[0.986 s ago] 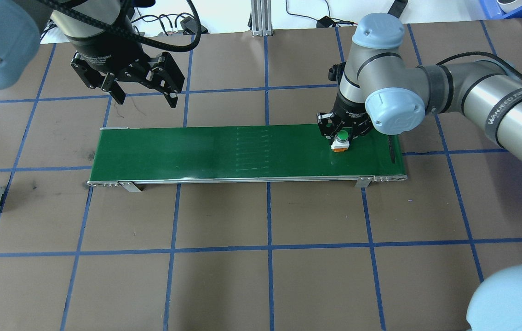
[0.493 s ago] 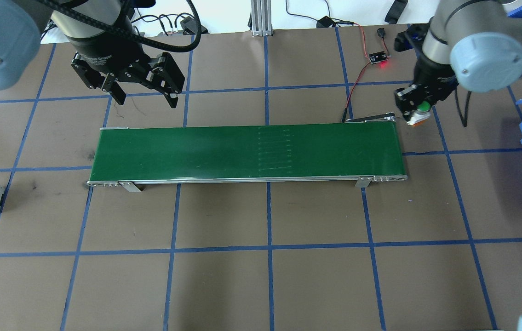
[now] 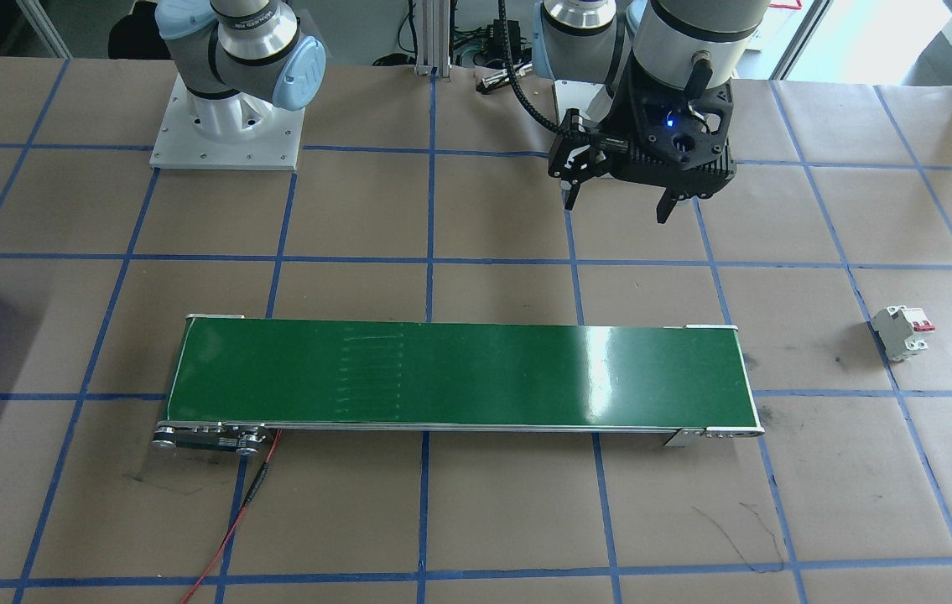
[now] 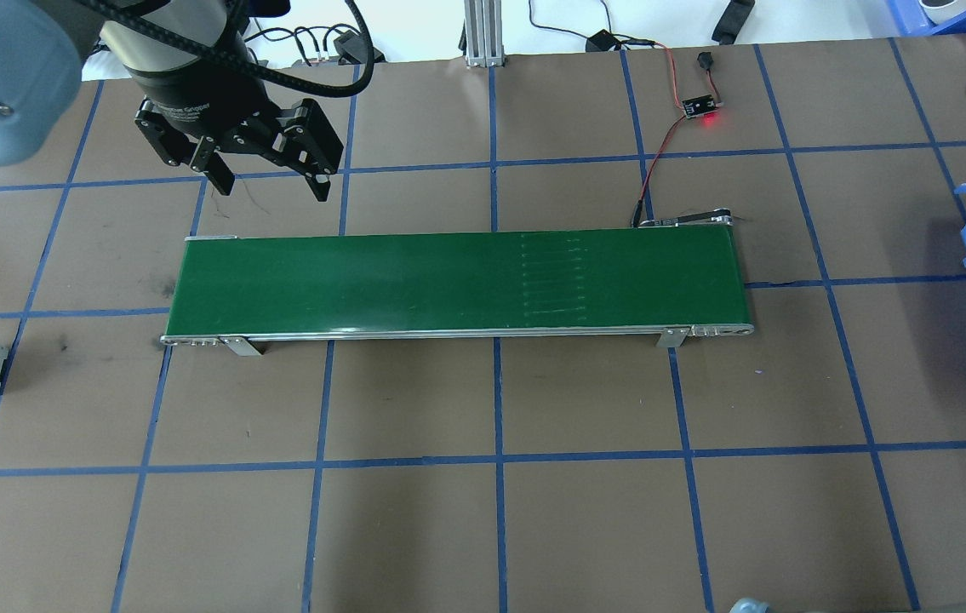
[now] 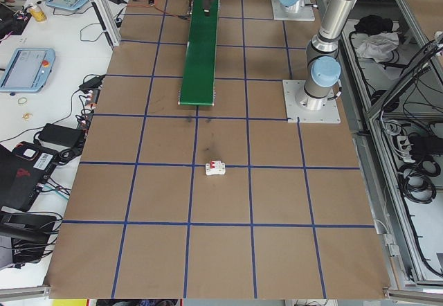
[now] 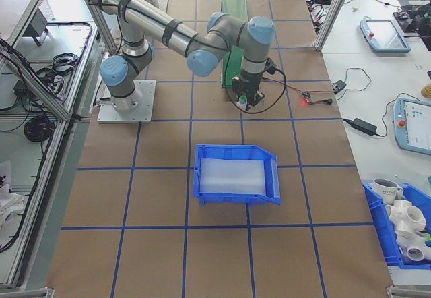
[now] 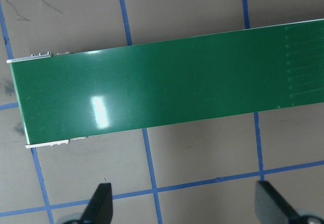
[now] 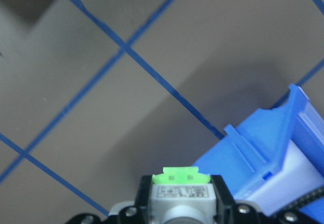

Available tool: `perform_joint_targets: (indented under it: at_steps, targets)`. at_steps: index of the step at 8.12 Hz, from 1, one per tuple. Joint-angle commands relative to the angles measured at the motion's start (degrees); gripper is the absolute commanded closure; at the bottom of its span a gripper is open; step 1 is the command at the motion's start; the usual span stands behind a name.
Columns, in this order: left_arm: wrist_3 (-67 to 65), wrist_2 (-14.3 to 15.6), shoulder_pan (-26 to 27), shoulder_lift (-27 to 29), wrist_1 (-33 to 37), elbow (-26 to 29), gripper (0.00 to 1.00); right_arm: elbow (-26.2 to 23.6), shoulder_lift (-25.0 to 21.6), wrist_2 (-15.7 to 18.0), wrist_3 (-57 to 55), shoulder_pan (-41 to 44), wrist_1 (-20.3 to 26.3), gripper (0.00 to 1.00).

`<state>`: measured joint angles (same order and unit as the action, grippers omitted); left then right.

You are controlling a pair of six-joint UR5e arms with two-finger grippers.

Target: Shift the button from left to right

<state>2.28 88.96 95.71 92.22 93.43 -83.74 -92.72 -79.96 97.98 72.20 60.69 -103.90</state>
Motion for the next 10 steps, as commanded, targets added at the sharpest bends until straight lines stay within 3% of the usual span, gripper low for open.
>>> perform_joint_targets:
  at_steps: [1, 2, 3, 4, 6, 8, 10]
  targets:
    - [0.0, 0.0, 0.0, -0.1, 0.0, -0.1, 0.0, 0.3, 5.7, -0.9, 31.0, -14.7, -14.2, 1.0]
    - [0.0, 0.0, 0.0, -0.1, 0.0, -0.1, 0.0, 0.2, 10.4, -5.9, 42.1, -17.1, -21.2, 1.0]
    - [0.0, 0.0, 0.0, -0.3, 0.0, -0.1, 0.0, 0.3, 14.6, -9.9, 47.5, -18.9, -24.4, 0.96]
    - [0.0, 0.0, 0.0, -0.2, 0.0, -0.1, 0.0, 0.2, 17.6, -9.7, 50.3, -19.3, -24.5, 0.9]
    - [0.0, 0.0, 0.0, -0.2, 0.0, -0.1, 0.0, -0.4, 20.7, -6.6, 54.2, -19.5, -24.6, 0.57]
    - [0.0, 0.0, 0.0, -0.5, 0.0, -0.1, 0.0, -0.4, 19.6, -5.3, 54.7, -19.8, -24.4, 0.0]
    - [0.0, 0.0, 0.0, -0.3, 0.0, -0.1, 0.0, -0.6, 12.2, -6.4, 54.0, -19.8, -22.1, 0.0]
